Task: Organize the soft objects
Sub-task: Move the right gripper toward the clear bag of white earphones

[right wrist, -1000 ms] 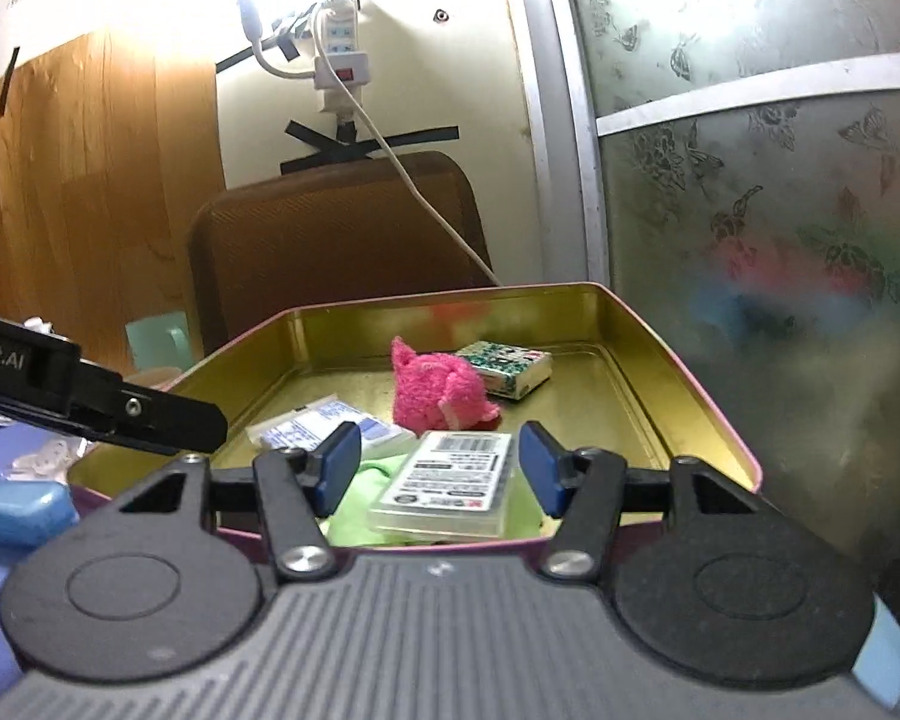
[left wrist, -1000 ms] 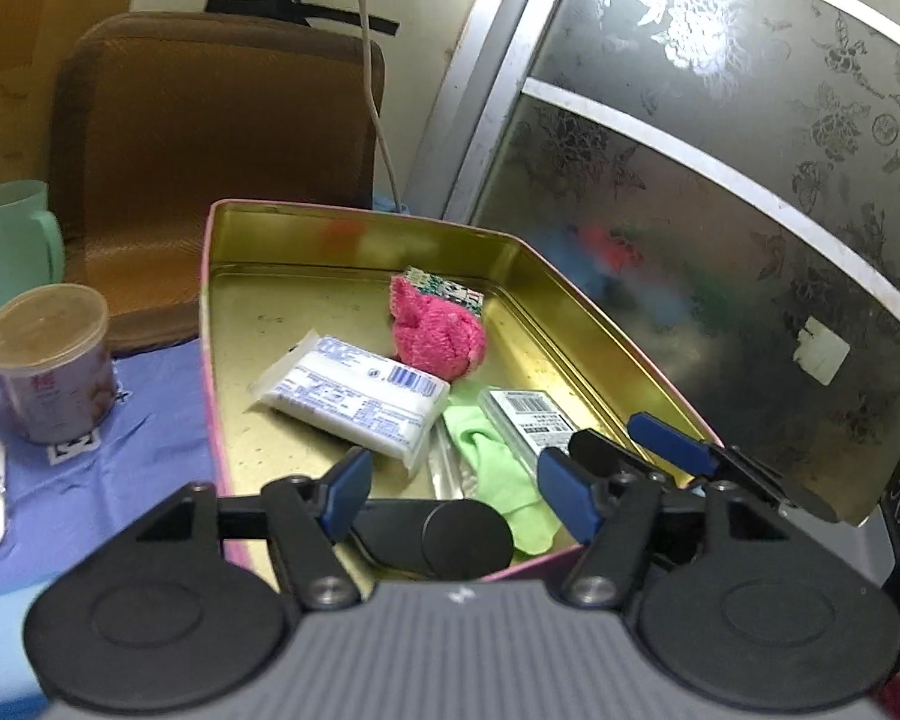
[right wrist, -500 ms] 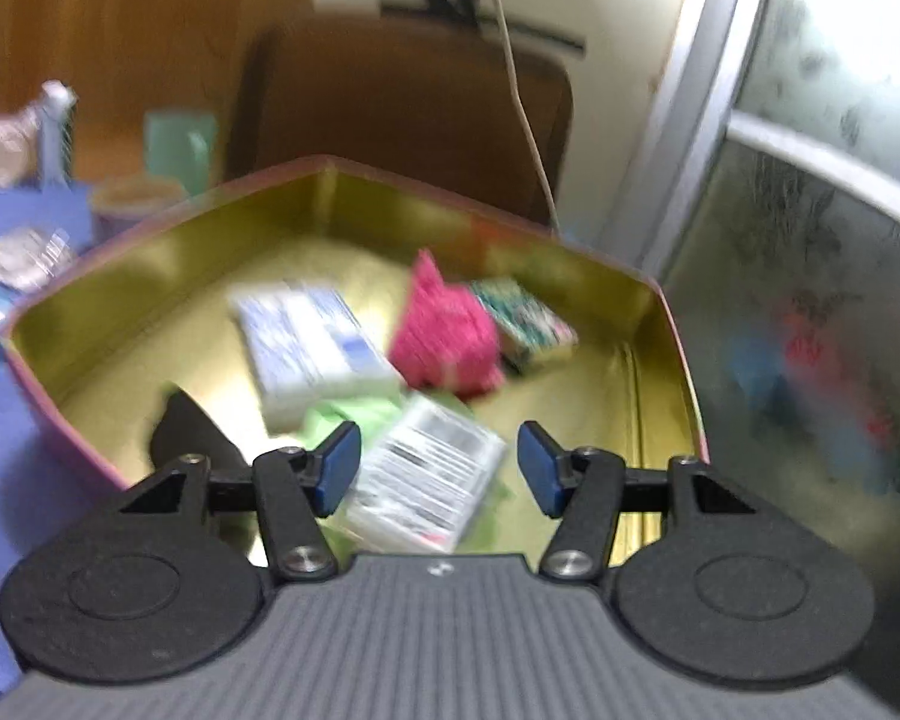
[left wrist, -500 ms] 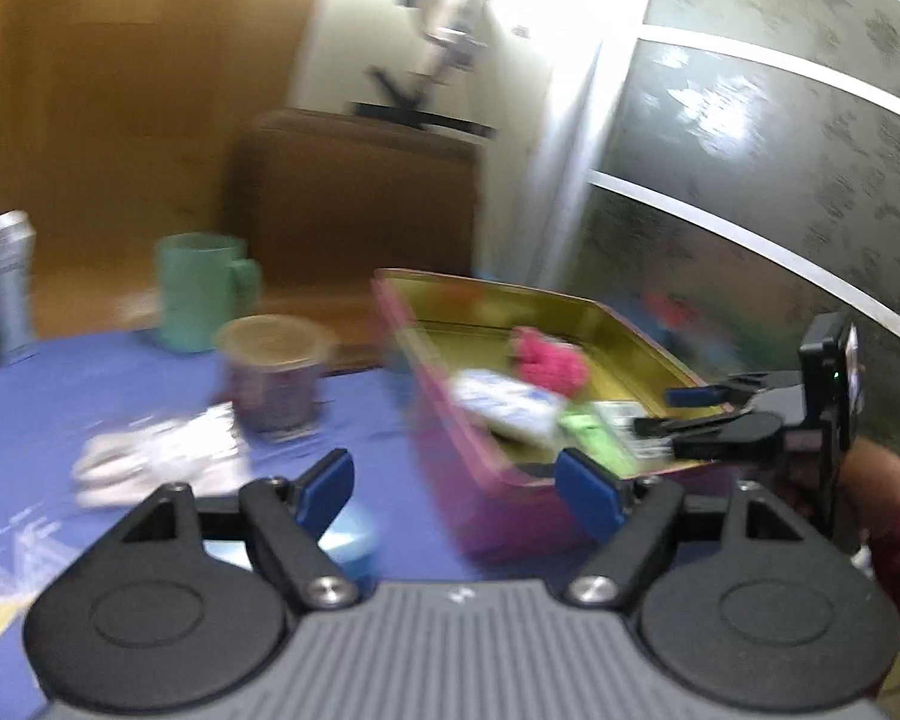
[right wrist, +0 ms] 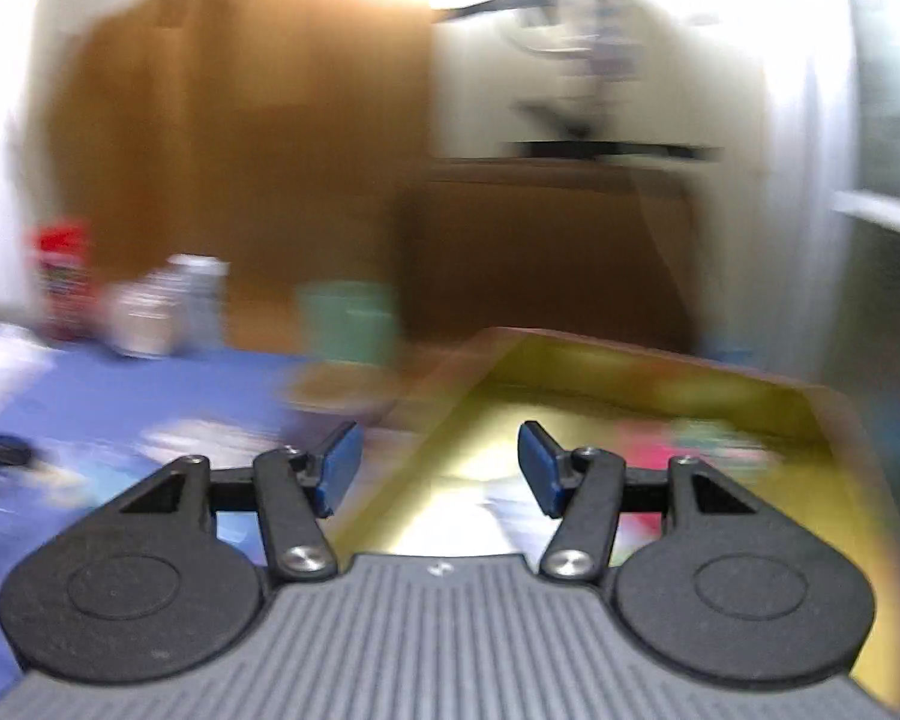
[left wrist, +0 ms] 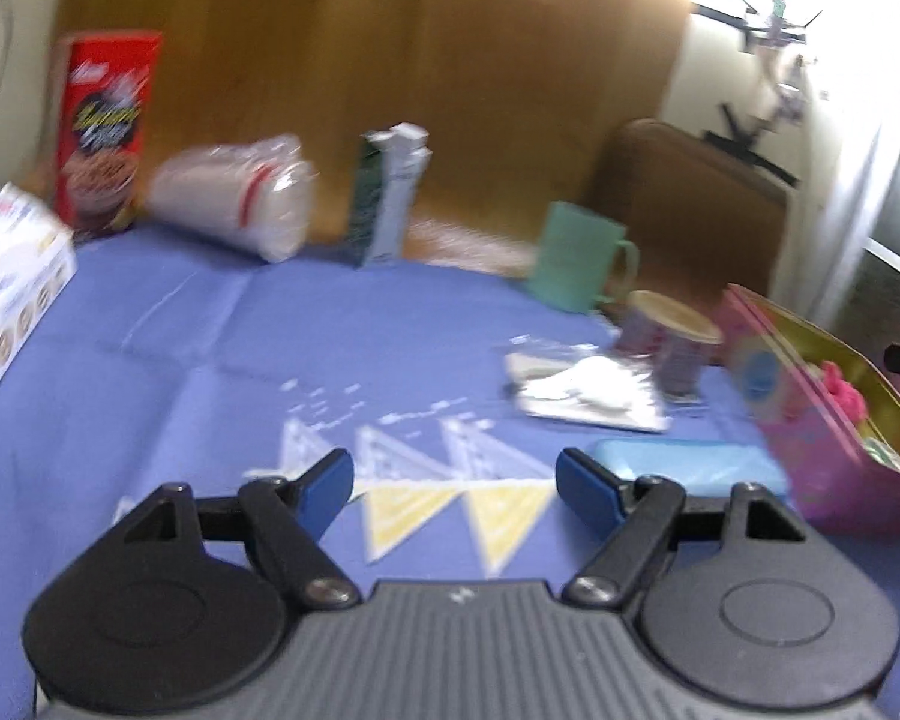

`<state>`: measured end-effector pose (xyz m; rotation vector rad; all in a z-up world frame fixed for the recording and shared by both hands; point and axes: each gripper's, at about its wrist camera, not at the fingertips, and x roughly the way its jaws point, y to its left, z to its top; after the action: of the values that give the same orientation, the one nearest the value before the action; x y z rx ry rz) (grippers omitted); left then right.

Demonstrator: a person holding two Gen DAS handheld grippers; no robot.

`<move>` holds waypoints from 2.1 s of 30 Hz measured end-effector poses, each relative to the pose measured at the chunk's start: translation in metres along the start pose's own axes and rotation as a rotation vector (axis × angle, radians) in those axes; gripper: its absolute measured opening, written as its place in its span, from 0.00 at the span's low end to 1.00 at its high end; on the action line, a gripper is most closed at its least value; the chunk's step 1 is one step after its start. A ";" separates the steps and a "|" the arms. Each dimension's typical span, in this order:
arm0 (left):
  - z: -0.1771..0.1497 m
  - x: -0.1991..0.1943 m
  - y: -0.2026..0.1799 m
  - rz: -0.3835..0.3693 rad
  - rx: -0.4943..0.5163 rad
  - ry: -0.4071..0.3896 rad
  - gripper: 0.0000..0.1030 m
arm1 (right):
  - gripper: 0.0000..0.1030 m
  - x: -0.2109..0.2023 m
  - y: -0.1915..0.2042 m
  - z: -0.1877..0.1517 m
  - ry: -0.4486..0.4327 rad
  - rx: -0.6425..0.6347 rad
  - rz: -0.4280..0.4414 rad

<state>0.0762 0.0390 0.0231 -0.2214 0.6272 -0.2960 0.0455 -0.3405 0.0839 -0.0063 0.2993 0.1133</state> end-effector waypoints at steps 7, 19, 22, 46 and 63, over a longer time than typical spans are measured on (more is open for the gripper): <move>-0.005 0.003 0.028 -0.055 -0.121 -0.014 0.77 | 0.73 0.109 0.083 0.002 0.192 0.089 0.191; -0.008 -0.011 0.065 -0.116 -0.329 -0.126 0.78 | 0.49 0.178 0.147 -0.010 0.460 0.199 0.316; -0.010 -0.015 0.069 -0.112 -0.355 -0.149 0.78 | 0.49 0.159 0.180 -0.012 0.435 0.069 0.394; -0.011 -0.019 0.074 -0.101 -0.381 -0.189 0.79 | 0.21 0.171 0.224 -0.016 0.414 -0.211 0.333; -0.014 -0.030 0.081 -0.061 -0.429 -0.260 0.89 | 0.89 0.158 0.217 0.010 0.254 0.014 0.300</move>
<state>0.0607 0.1229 0.0051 -0.6807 0.4197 -0.1841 0.1743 -0.1071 0.0495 0.0388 0.5537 0.4102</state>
